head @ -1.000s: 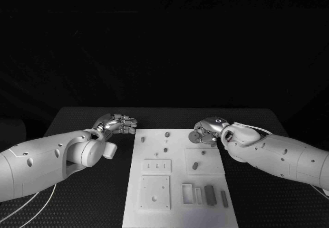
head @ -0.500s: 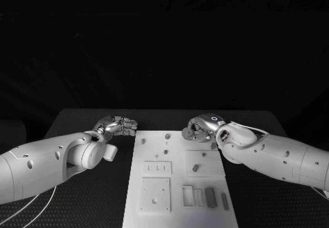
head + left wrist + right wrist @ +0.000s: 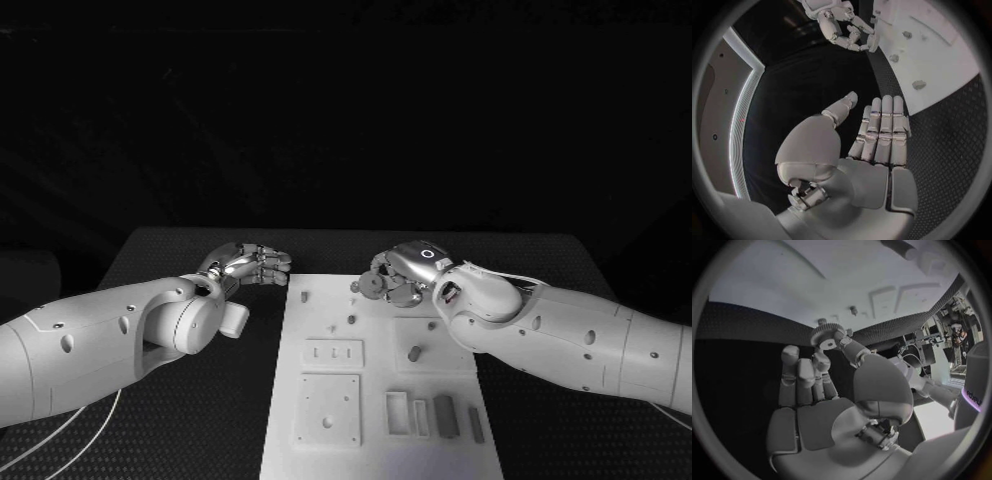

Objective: Assemble the parts on the task board

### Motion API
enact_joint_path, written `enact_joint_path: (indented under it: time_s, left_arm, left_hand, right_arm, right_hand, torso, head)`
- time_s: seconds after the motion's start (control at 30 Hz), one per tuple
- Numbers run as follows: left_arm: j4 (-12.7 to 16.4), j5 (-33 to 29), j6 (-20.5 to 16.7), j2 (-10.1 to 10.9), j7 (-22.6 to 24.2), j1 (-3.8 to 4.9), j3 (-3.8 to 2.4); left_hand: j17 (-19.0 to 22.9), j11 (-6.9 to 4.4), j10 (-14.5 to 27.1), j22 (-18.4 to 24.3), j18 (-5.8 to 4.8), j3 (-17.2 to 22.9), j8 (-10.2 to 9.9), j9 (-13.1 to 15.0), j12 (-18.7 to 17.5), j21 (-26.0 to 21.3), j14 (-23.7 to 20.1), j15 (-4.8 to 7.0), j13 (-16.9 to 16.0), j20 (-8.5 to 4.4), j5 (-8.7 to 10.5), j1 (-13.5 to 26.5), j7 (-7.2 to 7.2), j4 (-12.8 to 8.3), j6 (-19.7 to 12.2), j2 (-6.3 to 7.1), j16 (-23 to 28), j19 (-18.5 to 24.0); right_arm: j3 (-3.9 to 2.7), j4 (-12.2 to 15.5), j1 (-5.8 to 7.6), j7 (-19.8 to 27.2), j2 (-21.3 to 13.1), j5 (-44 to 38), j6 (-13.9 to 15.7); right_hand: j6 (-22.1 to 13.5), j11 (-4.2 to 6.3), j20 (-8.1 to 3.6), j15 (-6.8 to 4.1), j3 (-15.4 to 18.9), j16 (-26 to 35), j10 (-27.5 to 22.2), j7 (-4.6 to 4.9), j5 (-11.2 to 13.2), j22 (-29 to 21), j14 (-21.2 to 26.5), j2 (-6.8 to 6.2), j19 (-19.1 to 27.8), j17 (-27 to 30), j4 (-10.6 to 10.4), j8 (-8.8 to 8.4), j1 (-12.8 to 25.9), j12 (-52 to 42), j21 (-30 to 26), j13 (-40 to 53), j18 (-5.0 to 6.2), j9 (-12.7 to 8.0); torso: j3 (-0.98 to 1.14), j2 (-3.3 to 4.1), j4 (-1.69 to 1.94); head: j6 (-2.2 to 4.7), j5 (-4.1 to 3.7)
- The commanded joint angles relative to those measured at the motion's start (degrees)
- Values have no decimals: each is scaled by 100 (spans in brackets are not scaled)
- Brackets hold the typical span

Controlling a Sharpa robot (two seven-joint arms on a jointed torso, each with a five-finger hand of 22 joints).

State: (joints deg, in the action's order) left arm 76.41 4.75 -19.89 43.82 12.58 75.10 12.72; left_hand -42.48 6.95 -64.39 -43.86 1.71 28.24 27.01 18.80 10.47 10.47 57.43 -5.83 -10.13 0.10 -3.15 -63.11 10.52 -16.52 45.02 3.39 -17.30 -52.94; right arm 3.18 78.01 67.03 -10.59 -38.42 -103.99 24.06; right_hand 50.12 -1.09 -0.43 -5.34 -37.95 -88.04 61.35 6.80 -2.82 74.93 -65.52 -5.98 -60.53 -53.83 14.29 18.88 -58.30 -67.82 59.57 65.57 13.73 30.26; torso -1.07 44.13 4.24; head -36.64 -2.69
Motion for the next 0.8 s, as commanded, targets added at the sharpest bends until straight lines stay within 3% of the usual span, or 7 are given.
enact_joint_path:
  time_s: [0.03, 0.37, 0.8]
  left_arm:
    - [32, 19, -39, -28, 24, 7, -6]
    - [44, 17, -32, -75, 21, 8, -8]
    - [52, 14, -26, -91, 17, 11, -9]
  left_hand:
    - [-7, 30, -3, 7, 46, -8, -38, 9, -28, -20, -20, -14, -6, 15, -11, -19, 27, -2, 2, 30, 16, -12]
    - [-9, 31, -4, 7, 45, -7, -42, 11, -31, -22, -20, -15, -7, 16, -10, -14, 29, 3, 0, 25, 19, -13]
    - [-12, 31, -5, 7, 44, -6, -45, 13, -34, -24, -20, -16, -9, 17, -10, -12, 30, 3, 1, 25, 22, -12]
  right_arm:
    - [12, 0, -1, -138, 95, -421, 11]
    - [123, -209, -36, -269, 500, -590, -102]
    - [176, -658, -164, -265, 803, -654, -130]
  right_hand:
    - [679, 110, -42, -48, -7, -18, -97, -55, -6, 77, -80, -84, -20, 14, -27, -41, -5, -25, 24, -10, 127, 3]
    - [674, 109, -51, -47, -23, -15, -93, -53, -6, 74, -84, -117, -26, 29, -32, -50, -25, -24, 21, -26, 127, 5]
    - [668, 107, -54, -46, -29, -13, -91, -51, -6, 71, -84, -125, -30, 43, -44, -57, -26, -22, 19, -37, 127, 5]
  torso:
    - [5, 5, -4]
    - [-4, 6, 29]
    - [3, 9, 16]
  head:
    - [9, -10]
    - [-3, -30]
    - [-36, 9]
